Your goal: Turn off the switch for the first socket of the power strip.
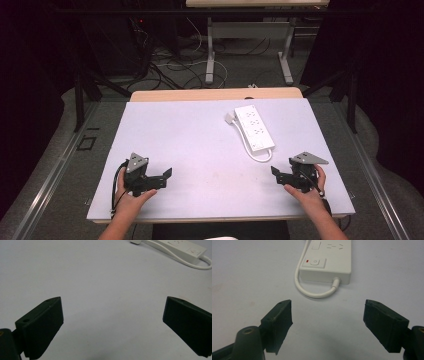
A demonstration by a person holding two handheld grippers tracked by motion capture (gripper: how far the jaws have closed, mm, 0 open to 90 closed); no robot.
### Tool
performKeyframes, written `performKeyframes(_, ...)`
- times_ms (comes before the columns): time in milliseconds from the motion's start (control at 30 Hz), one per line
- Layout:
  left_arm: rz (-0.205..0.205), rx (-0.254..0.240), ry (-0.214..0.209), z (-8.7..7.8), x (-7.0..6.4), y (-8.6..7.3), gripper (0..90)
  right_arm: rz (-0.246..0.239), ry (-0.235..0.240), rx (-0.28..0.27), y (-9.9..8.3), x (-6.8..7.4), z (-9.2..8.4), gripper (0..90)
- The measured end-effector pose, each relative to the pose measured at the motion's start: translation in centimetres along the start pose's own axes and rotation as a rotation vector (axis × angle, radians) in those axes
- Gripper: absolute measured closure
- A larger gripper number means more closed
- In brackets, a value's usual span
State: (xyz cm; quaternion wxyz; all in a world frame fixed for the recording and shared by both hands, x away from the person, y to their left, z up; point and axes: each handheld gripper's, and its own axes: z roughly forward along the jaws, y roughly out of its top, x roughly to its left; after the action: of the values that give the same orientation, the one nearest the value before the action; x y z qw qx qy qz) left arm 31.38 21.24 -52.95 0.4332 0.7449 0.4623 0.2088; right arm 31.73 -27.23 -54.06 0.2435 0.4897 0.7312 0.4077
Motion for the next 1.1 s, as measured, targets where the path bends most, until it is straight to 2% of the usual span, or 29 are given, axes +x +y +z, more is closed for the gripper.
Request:
performKeyframes(167, -0.002, -0.001, 0.000, 0.0, 0.0, 0.0, 3.1, -0.013, 0.007, -0.001, 0.3, 0.3, 0.3, 24.1)
performKeyframes(333, -0.010, 0.000, 0.001, 0.1, -0.1, -0.1, 3.5, -0.006, 0.012, 0.001, 0.5, 0.5, 0.6, 24.4)
performKeyframes(800, -0.014, 0.003, 0.004, 0.1, 0.0, -0.1, 3.7, -0.004, 0.022, 0.008, 1.1, 0.1, 1.5, 24.7)
performKeyframes(1100, -0.020, -0.001, 0.006, 0.2, 0.1, -0.1, 3.7, -0.007, 0.011, 0.022, 1.2, -0.3, 1.9, 27.1)
